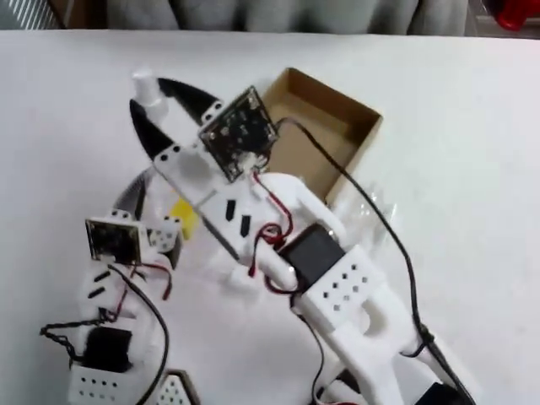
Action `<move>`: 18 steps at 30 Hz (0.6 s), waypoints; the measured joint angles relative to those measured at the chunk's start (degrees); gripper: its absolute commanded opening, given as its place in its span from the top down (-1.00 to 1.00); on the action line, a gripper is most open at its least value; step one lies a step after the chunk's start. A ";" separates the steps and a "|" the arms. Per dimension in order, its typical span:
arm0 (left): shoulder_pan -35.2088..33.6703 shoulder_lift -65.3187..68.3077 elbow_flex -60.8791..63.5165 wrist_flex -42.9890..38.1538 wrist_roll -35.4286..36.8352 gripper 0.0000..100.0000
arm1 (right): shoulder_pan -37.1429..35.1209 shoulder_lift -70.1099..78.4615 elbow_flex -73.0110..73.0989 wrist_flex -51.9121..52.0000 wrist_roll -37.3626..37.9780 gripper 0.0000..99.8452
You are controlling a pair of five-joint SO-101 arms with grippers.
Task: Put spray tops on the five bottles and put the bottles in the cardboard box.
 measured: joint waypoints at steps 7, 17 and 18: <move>0.00 0.00 0.00 0.00 0.00 0.96 | -0.44 3.87 -0.09 0.35 0.00 0.97; 0.00 0.00 0.00 0.00 0.00 0.96 | -1.23 8.97 -6.68 12.57 0.00 0.97; 0.00 0.00 0.00 0.00 0.00 0.96 | -1.05 9.41 -8.00 14.95 0.00 0.97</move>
